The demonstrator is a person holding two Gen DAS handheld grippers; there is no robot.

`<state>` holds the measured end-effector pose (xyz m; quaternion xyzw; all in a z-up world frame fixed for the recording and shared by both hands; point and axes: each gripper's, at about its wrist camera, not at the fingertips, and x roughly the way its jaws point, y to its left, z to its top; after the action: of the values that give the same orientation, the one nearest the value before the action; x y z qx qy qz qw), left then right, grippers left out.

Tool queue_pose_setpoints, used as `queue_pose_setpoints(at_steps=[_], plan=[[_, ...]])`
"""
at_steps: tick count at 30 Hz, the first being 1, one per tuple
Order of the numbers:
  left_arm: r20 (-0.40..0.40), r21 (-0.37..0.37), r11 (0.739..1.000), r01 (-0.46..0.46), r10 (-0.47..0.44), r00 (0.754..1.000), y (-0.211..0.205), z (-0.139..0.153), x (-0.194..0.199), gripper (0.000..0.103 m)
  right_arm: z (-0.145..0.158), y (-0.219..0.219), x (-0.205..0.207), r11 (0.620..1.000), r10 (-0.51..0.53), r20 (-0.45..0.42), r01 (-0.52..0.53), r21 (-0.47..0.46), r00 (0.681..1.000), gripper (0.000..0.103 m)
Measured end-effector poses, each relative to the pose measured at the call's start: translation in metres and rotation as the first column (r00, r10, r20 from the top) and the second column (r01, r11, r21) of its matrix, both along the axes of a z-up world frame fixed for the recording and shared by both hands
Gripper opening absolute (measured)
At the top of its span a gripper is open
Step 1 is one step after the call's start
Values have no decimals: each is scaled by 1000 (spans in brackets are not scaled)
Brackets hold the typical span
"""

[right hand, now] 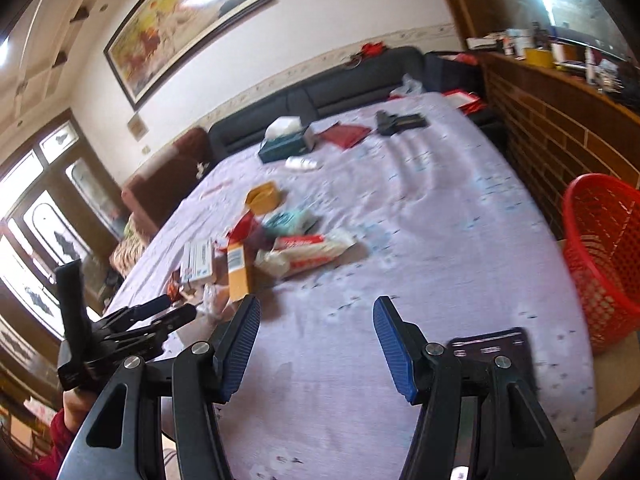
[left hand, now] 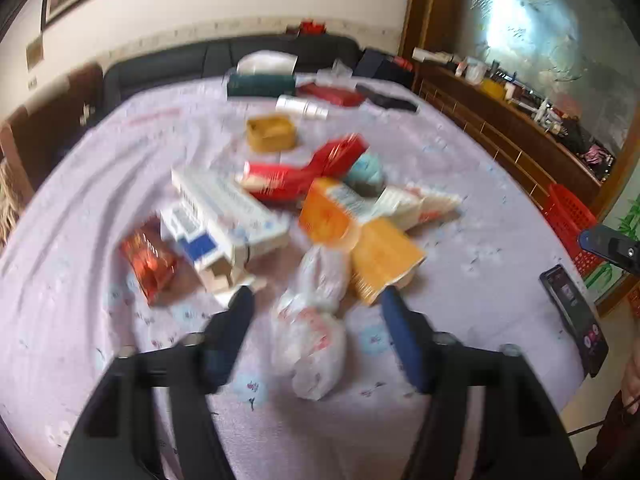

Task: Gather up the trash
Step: 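Grasp the white plastic bag with the left tool, then grasp the orange carton upright with the right tool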

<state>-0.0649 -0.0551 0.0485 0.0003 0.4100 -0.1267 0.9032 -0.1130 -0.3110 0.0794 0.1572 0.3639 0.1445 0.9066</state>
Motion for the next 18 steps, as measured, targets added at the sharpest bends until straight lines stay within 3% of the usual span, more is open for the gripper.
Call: queue_pose_setpoints(at_steps=[2, 8, 10, 11, 13, 18], plan=[[-26, -15, 1000, 18, -19, 999, -1, -8, 4, 48, -4, 10, 6, 1000, 25, -21, -25, 1, 999, 64], [-54, 41, 999, 14, -12, 998, -10, -23, 19, 47, -10, 35, 20, 997, 76, -43, -77, -12, 996, 64], [-83, 25, 999, 20, -18, 996, -9, -31, 25, 47, -12, 43, 27, 996, 91, -54, -91, -9, 994, 64], [-93, 21, 1000, 11, -9, 996, -7, -35, 29, 42, -13, 49, 31, 995, 104, -56, -104, -8, 993, 64], [-69, 43, 999, 1, 2, 998, -6, -36, 28, 38, -16, 58, 39, 992, 123, -61, -124, -13, 991, 63], [-7, -34, 999, -37, 37, 999, 9, -31, 16, 38, -27, 83, 65, 985, 175, -79, -175, 5, 981, 63]])
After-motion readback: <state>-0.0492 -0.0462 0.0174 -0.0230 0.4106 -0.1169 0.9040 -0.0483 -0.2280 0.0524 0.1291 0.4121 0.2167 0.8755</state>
